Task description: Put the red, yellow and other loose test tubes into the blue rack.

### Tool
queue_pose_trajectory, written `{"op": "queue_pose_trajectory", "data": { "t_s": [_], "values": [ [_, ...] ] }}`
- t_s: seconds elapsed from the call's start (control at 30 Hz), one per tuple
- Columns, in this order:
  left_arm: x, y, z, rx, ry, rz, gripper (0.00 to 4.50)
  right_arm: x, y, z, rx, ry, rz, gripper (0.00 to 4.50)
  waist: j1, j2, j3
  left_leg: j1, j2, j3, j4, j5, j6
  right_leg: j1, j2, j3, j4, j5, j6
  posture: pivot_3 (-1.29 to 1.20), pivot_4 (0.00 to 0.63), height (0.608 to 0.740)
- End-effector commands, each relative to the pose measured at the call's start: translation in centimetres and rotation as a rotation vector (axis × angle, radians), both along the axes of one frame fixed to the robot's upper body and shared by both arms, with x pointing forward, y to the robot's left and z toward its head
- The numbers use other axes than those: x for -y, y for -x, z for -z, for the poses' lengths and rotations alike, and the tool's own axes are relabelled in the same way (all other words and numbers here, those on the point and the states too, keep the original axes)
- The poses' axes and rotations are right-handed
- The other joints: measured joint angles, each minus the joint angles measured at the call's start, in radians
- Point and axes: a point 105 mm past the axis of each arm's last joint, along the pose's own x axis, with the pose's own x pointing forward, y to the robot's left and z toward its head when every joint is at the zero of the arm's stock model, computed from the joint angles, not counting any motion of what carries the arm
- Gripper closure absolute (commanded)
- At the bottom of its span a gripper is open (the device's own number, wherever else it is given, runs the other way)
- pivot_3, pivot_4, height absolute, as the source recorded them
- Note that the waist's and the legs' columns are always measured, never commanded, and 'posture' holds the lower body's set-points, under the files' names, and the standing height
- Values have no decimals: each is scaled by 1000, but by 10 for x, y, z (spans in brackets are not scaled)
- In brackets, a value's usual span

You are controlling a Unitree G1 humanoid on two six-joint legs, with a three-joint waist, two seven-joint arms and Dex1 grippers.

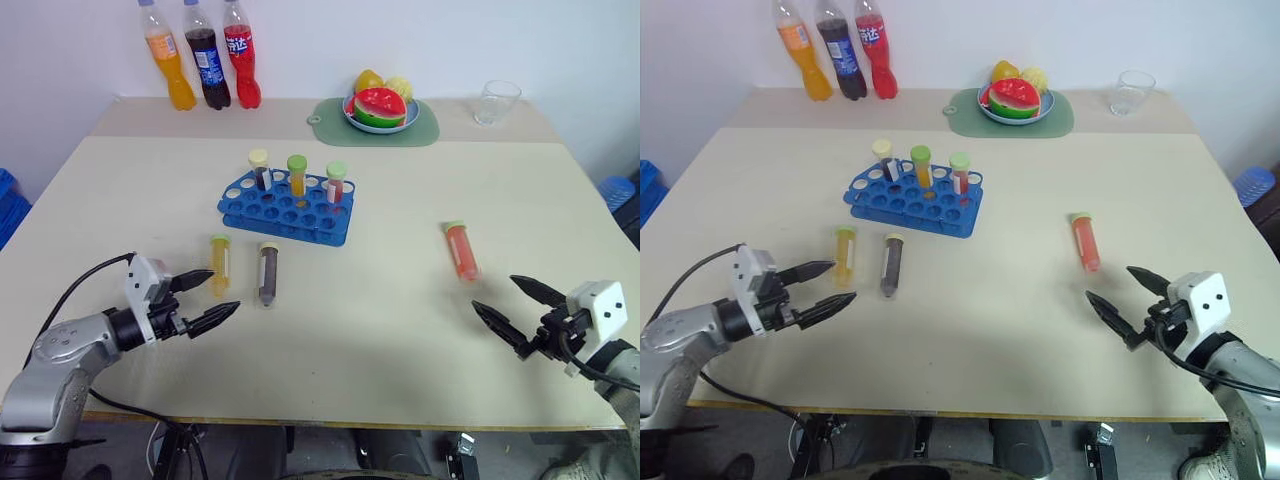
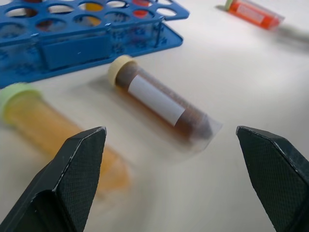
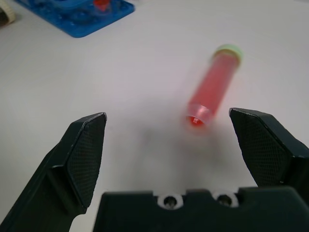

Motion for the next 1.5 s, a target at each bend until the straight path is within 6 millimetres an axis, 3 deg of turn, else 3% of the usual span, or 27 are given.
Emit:
{"op": "queue_pose_trajectory", "data": {
  "t_s": [0.03,0.3,0.93,1.17,1.5],
  "values": [
    [0,1,-14,50,-9,0,55,-5,0,-16,60,17,-25,0,-1,0,0,0,0,0,0,0,0,0,0,0,0,0,0,0,150,740],
    [5,-7,-28,98,7,-12,55,-13,-5,-20,73,17,-37,0,1,0,0,-1,0,0,0,0,0,0,0,0,0,0,0,0,150,740],
    [14,-13,-38,178,51,50,55,-29,-15,-27,74,-25,-81,0,-2,0,0,0,0,0,0,0,0,0,0,0,0,0,0,0,150,740],
    [20,-23,-43,349,38,117,55,-33,-46,-29,-35,-59,-2,0,0,0,0,0,-1,1,0,0,0,0,0,0,0,0,0,0,150,740],
    [50,-20,-36,264,29,533,55,-20,-101,-27,-317,-44,117,0,0,0,0,-2,-3,0,-1,0,0,-2,0,0,0,1,0,0,150,740]
  ]
}}
